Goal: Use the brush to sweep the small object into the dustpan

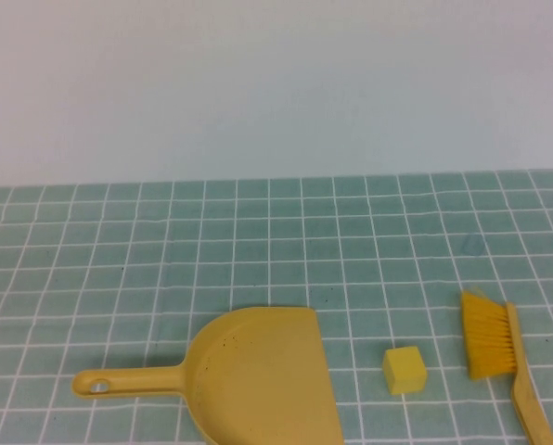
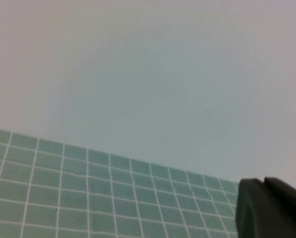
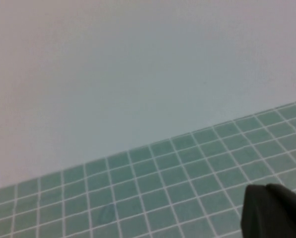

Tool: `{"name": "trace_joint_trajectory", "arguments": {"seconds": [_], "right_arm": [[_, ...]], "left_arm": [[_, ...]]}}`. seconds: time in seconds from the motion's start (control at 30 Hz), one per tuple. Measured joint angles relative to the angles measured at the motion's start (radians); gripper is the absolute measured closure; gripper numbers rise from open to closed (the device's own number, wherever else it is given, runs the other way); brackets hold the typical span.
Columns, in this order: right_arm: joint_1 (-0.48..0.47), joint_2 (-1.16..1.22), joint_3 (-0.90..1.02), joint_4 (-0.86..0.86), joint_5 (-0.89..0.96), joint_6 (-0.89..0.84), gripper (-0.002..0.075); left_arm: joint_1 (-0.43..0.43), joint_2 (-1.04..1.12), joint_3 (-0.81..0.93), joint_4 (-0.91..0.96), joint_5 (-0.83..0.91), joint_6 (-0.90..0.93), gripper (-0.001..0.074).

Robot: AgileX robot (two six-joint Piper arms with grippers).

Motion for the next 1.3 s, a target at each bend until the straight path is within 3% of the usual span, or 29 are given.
{"name": "trace_joint_trajectory", "arguments": {"seconds": [0.13, 0.37, 0.67, 0.8, 0.9, 1.07, 1.3], "right_arm": [[0.045, 0.008, -0.001, 0.084, 0.002, -0.026, 0.0727], [0.101, 0.205, -0.042, 0.230, 0.185, -0.323, 0.0727], [0.124, 0.525, -0.227, 0.483, 0.530, -0.630, 0.0727], [0.182, 0.650, -0.324, 0.489, 0.689, -0.598, 0.0727], [0.248, 0.731, -0.374, 0.367, 0.732, -0.505, 0.0727], [0.367, 0.801, -0.387, 0.161, 0.733, -0.312, 0.0727], [0.445, 0.867, -0.348, 0.166, 0.651, -0.235, 0.0718]], "left_arm": [[0.000, 0.043, 0.000, -0.004, 0.023, 0.026, 0.0737], [0.000, 0.254, -0.029, -0.105, 0.163, 0.106, 0.0739], [0.000, 0.434, -0.035, -0.614, 0.309, 0.559, 0.0739], [0.000, 0.467, -0.035, -0.806, 0.330, 0.687, 0.0739], [0.000, 0.475, -0.037, -0.890, 0.330, 0.709, 0.0738], [0.000, 0.475, -0.037, -0.905, 0.328, 0.721, 0.0739], [0.000, 0.475, -0.037, -0.905, 0.330, 0.735, 0.0739]]}}
